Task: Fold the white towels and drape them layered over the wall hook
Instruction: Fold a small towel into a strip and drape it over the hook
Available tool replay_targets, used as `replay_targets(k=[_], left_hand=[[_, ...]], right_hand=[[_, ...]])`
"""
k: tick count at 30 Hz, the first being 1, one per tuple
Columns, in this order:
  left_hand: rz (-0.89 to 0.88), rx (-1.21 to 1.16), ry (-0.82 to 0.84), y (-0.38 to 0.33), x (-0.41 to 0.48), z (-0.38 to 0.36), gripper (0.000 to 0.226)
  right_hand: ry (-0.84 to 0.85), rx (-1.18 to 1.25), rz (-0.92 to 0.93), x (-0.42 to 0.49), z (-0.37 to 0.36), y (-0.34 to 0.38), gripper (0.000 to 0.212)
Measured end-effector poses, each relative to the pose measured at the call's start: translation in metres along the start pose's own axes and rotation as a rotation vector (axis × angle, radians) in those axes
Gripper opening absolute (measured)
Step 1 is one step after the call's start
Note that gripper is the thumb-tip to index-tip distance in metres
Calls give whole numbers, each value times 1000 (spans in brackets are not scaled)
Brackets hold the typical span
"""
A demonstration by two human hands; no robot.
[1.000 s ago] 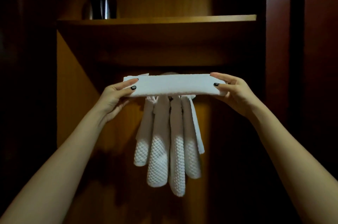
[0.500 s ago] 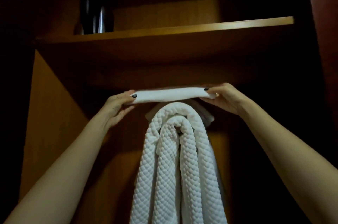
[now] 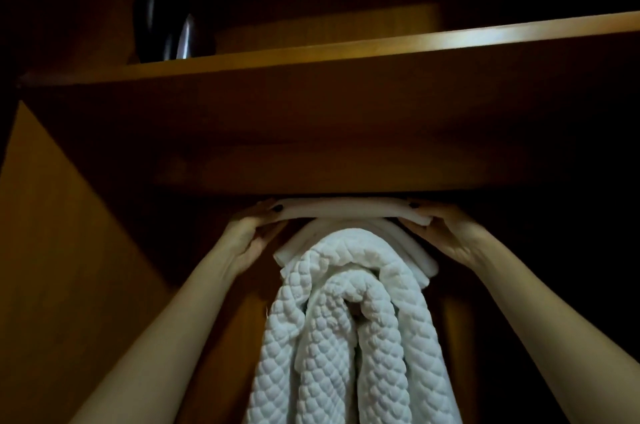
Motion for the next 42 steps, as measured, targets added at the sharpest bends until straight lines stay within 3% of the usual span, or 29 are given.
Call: replay_targets(k=[7,10,14,19,23,26,32,37,42], left_hand=[[9,-157,144,18,6,-27,35],[9,-107,133,18,8,-28,40],[-70,195,167,24,4,-8,28],[-151,425,77,25,-16,-1,34],[-164,609,-16,18,-29,-2,31],[-241,639,-13,15,-29,-3,30],[-124,932,-48,28,-8,-14,37],[-219,1092,90,13,-31,-23,34],[-423,951,122,-21,-74,-39,37]], right_hand=[[-129,61,35,20,24,-13,26],[-76,-55,7,19,28,-17,37],[-74,-194,-98,16,27,-23,26],[-176,-485,-98,3,32,-31,28],[-236,-739,33,-13,29,-22,40],[-327,-868,160,-20,25,-8,36],[-193,-934,111,-27,10,-21,14],[-181,-947,99,-45,2,-24,35],[-176,-1044,174,-79,-15,-5,54]])
Point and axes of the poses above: each hand's wrist, its own x-axis towards the middle knuckle, its own z-axis out of the back of the hand, y = z × x, the point moved 1 cm from there along x, towards the middle knuckle, and after that the axes turned 6 degrees about -y, right-handed, at the moved point
